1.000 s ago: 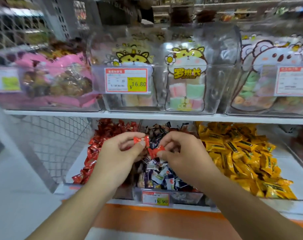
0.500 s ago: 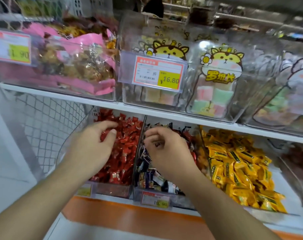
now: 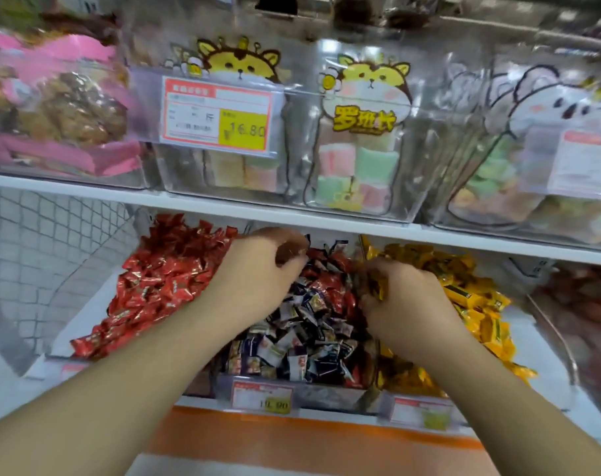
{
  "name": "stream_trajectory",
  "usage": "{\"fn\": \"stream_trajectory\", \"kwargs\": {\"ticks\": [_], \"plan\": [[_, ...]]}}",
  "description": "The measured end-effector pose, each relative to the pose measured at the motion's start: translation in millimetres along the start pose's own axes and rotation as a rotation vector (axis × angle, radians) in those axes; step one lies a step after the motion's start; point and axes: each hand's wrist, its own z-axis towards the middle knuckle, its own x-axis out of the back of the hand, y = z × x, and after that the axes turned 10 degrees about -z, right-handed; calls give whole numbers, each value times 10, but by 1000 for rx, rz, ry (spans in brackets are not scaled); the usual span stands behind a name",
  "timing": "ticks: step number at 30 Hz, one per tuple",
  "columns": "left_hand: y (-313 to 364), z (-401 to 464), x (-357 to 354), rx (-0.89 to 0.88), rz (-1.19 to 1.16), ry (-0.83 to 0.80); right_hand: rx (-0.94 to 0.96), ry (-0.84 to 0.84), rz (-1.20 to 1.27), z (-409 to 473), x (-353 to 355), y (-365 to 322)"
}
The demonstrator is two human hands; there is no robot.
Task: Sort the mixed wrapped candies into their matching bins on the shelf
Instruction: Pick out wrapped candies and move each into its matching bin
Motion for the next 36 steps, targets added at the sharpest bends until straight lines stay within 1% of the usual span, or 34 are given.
{"fn": "stream_trajectory", "kwargs": {"ticks": [2,4,6,9,12,15,17,19,22,24,28,30,36], "plan": [[-71,248,-246,-6,70,-21,5,-19,85,8,-8,81],[-156,454,-428,50,127,-47,10,-20,153,22,-23,149],[-241,599,-552,109,198,-80,19,-16,169,40,-50,197],[-346,744,-641,140,176,-134,33,-8,184,71,-68,240],[-388,798,-687,134,220,-179,32,-22,212,93,-72,274],[-313,786,-671,99,289,-157,37,-13,238,92,-82,303],[-249,775,-647,91,295,-109,46,-5,239,91,-88,329],[-204,772,-632,138,243,-62,44,-2,229,92,-104,356],[-132,758,-668,193,113,-46,33,-11,238,85,-96,375],[-89,749,-737,181,85,-60,40,-16,238,72,-90,385],[6,718,-888,75,187,-178,39,-3,234,58,-100,397],[12,702,-926,62,184,-213,43,3,241,56,-108,400],[-40,676,-902,-5,200,-188,55,28,221,75,-127,383]]}}
